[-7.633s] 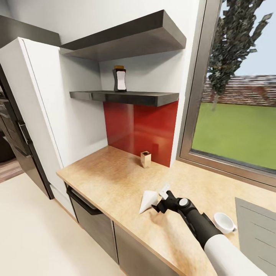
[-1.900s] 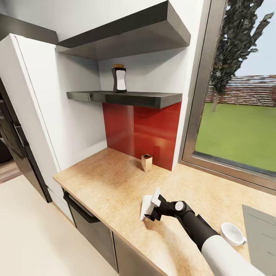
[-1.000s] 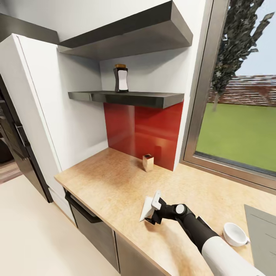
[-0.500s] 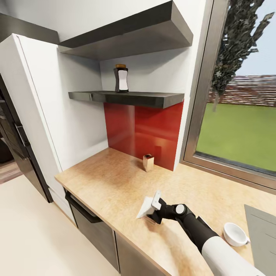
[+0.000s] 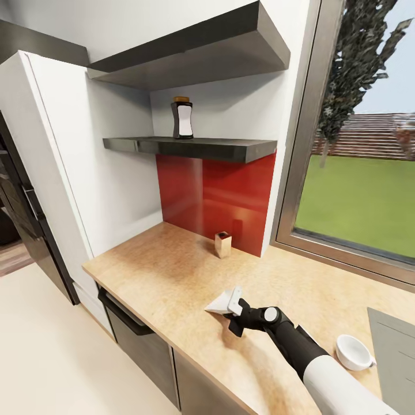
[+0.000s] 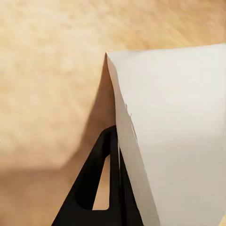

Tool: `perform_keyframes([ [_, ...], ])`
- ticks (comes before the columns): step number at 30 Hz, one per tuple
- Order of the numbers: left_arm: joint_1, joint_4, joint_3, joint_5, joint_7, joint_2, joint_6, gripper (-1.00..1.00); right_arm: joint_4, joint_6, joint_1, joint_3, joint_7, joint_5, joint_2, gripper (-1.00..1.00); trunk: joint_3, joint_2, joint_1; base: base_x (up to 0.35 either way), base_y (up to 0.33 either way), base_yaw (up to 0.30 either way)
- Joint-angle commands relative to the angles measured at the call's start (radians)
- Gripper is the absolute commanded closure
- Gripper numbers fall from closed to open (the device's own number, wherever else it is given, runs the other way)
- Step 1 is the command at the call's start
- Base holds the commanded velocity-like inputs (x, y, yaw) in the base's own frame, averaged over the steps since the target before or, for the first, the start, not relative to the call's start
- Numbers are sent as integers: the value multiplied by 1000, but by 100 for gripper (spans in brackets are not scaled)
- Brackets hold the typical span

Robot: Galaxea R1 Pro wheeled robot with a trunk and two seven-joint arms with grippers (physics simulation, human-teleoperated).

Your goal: Set up a coffee station on the kitchen countertop: keep the coffee maker on the countertop, move the bottle of coffee from the kitchen shelf to the counter next to the coffee maker, place a paper coffee filter on top of the coffee maker, put the saucer next to the coffee maker with the coffee cup on the saucer, and place the electric kettle next to the coffee maker.

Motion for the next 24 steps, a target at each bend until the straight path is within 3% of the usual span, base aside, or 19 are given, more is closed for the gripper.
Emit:
perform_keyframes([
  [1,0,-1,1,6,1,0,-1,-100,-2,2,0,3,2,7,-1,100,-2,-2,1,0,0,0],
  [24,0,-1,1,6,0,1,-1,-100,-5,3,0,4,4,6,1,100,-2,-2,1,0,0,0],
])
